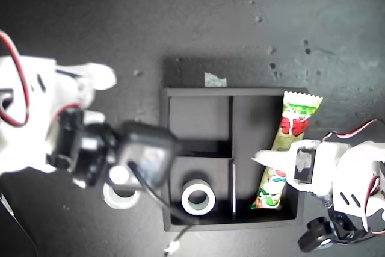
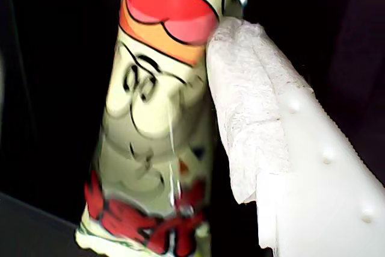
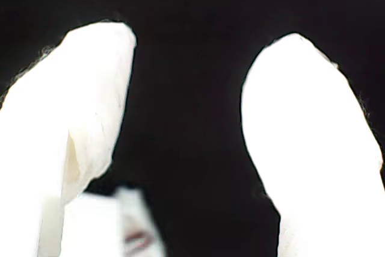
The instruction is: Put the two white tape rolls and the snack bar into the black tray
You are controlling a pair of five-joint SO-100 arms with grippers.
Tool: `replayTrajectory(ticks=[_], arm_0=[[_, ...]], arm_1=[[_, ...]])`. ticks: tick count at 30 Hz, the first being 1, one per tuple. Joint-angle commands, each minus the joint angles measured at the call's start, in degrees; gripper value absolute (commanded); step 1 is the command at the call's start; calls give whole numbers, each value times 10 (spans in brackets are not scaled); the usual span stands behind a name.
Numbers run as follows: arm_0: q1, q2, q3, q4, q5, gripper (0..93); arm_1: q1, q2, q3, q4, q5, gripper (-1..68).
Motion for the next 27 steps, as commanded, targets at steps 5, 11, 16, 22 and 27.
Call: replayTrajectory(ticks=[5,11,16,22,27], arm_0=[[175,26,101,-150,-158,143],[264,-108,45,-275,-184,155],[282,-156,59,-320,-197,174],[287,-148,123,-392,-211,178],[296,-152,178,-453,-229,184]], arm_1=[[10,4,-86,79,1,322],[51,4,-217,178,-28,314],[95,4,-434,326,1,287],[113,60,-671,449,76,0],[95,163,-681,449,153,-2]])
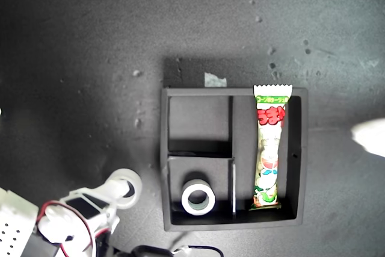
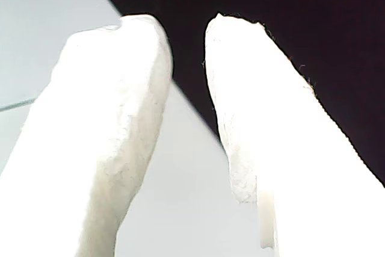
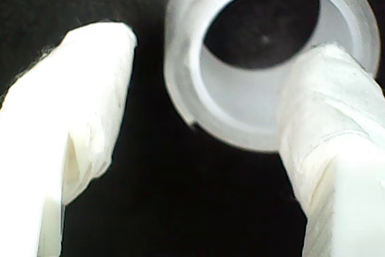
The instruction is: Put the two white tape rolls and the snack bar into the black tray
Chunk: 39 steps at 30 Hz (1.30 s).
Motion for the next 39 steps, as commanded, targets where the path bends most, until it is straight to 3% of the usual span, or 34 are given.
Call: replayTrajectory(ticks=[1,6,14,22,25,34,39], arm_0=[[8,6,32,-46,-24,184],[13,-5,60,-87,-31,188],[17,-78,105,-209,-43,180],[-10,-4,187,-223,-71,1],[-23,121,236,-175,-65,1],[-149,309,54,134,122,1],[-236,286,-79,167,243,0]], arm_1=[[-9,66,-22,4,62,-2],[-7,163,73,4,175,-2],[23,401,397,-27,340,-3],[20,722,853,-171,396,-5],[24,838,1012,-204,402,-5],[32,1027,1362,-301,369,-6],[20,1044,1494,-392,356,-6]])
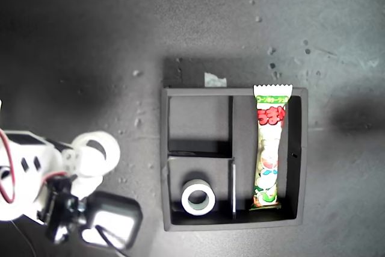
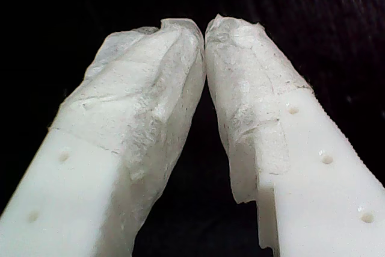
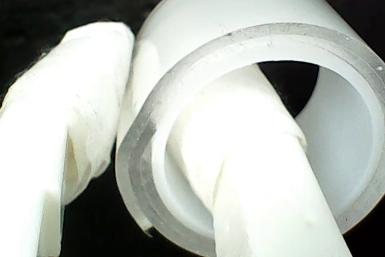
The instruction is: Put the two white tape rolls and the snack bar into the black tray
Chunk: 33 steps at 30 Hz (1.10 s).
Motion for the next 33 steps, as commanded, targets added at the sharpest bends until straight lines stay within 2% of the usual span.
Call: replayTrajectory(ticks=[1,6,11,15,19,21,23,33], arm_0=[[-63,-14,-108,11,77,0],[-93,-174,-238,-13,158,0],[-94,-373,-367,-26,194,0],[-96,-485,-430,-6,185,0],[-91,-602,-595,100,171,0],[-83,-691,-762,181,168,0],[-74,-840,-1046,283,162,0],[-42,-883,-1078,303,105,0]], arm_1=[[-9,8,79,-91,-10,-6],[3,8,211,-232,-22,-6],[15,9,215,-209,-70,-5],[22,9,215,-178,-69,-5],[23,9,215,-167,-65,-6],[24,9,215,-163,-65,-6],[25,9,215,-159,-63,-6],[30,9,215,-149,-57,-6]])
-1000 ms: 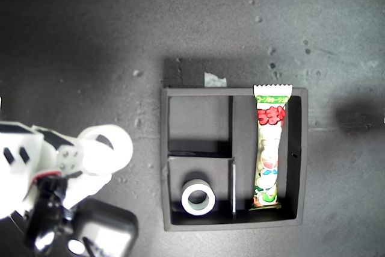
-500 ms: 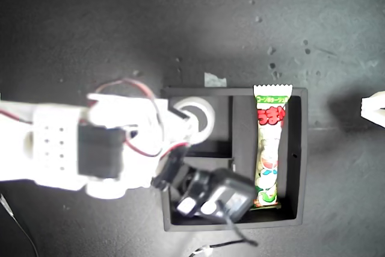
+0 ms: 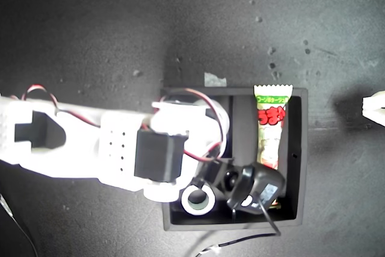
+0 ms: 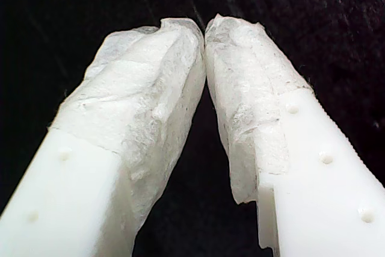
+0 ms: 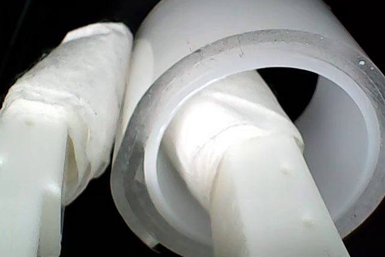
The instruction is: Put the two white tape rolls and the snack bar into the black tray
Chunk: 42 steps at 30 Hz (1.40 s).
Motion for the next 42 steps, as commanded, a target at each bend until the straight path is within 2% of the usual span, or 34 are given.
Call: replayTrajectory(ticks=[1,5,11,14,17,21,24,27,32,34,35,39,42], arm_0=[[14,4,-33,10,-25,0],[25,-12,-33,11,-36,15],[35,-11,-33,11,-30,245],[34,12,-25,13,-21,282],[26,52,-6,13,-6,282],[-11,202,89,13,51,270],[-55,364,192,13,103,194],[-109,526,318,13,118,1],[-183,748,611,2,128,0],[-204,833,775,-40,134,0],[-211,878,860,-75,146,0],[-232,1032,1165,-195,176,0],[-231,1159,1367,-291,155,0]], arm_1=[[10,5,7,19,11,-5],[12,5,7,56,13,-3],[33,5,7,94,45,-6],[32,5,7,94,45,-6],[25,5,7,94,45,-6],[18,5,7,96,48,-6],[11,5,7,108,54,-6],[-1,5,7,110,63,-4],[-14,5,7,138,41,33],[-44,5,7,140,39,40],[-46,5,7,141,41,1],[-32,5,7,165,61,-5],[-4,5,7,191,76,-3]])
